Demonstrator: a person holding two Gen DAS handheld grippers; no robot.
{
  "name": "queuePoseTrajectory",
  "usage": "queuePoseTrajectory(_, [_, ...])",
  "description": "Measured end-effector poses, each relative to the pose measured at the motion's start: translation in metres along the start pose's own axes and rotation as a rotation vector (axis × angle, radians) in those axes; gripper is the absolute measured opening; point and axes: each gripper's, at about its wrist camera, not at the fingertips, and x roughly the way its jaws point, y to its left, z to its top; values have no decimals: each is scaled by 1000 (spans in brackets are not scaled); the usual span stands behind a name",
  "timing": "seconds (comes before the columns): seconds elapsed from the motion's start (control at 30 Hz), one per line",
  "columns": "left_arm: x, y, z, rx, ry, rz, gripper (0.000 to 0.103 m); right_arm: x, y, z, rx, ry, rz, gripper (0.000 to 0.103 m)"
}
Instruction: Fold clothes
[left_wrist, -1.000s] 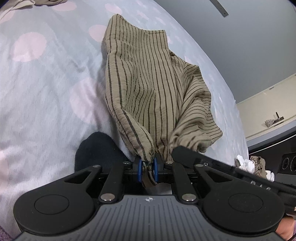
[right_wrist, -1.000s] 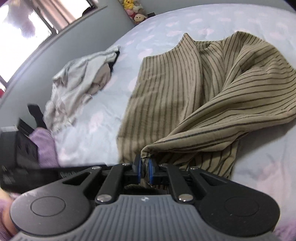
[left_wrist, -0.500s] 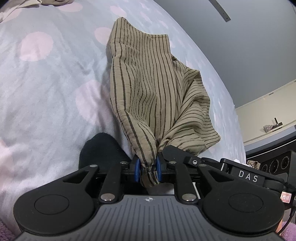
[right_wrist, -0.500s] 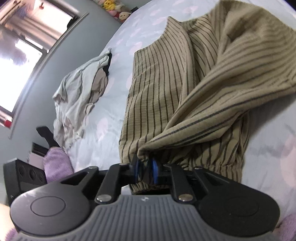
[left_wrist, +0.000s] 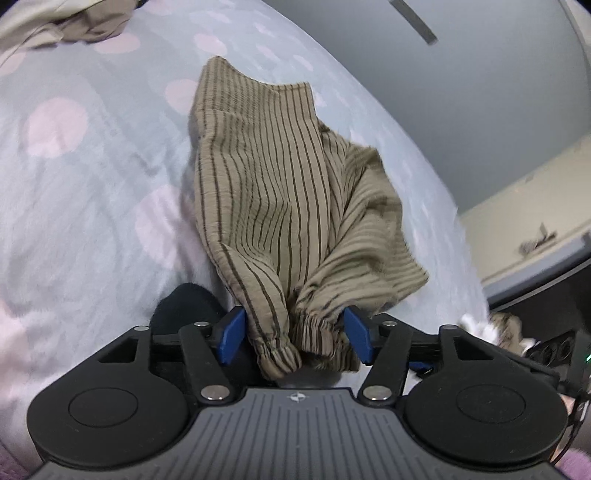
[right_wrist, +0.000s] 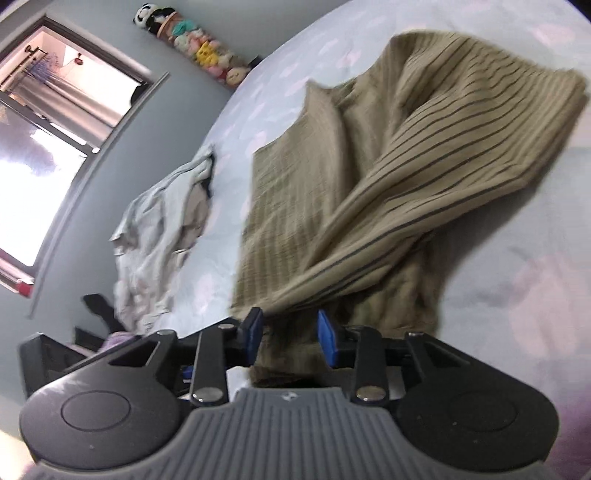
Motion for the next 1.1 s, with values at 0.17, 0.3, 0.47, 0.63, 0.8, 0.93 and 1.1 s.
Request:
queuePoseTrajectory(0.17, [8, -14, -5, 88, 16, 40, 59, 1, -8, -3, -42, 5, -62, 22])
queuePoseTrajectory(0.3, [17, -22, -7, 127, 22, 68, 61, 9, -8, -4, -60, 15, -72, 20])
queuePoseTrajectory(0.47, [28, -30, -7, 178, 52, 153, 32, 3, -13, -4, -77, 6, -102, 21])
queuePoseTrajectory(0.63, [27, -27, -3, 171, 69, 167, 18, -14, -26, 15, -108, -38, -185, 22])
queuePoseTrajectory(0.8, [25, -26, 2, 157, 101, 190, 16, -33, -60, 55, -52, -90, -305, 28])
queuePoseTrajectory(0.93, [28, -28, 9, 146, 156, 215, 16, -41, -85, 97, -76, -80, -441, 34])
queuePoseTrajectory(1.1, [38, -29, 18, 120, 220, 245, 16, -36, -81, 134, -404, 16, -514, 34])
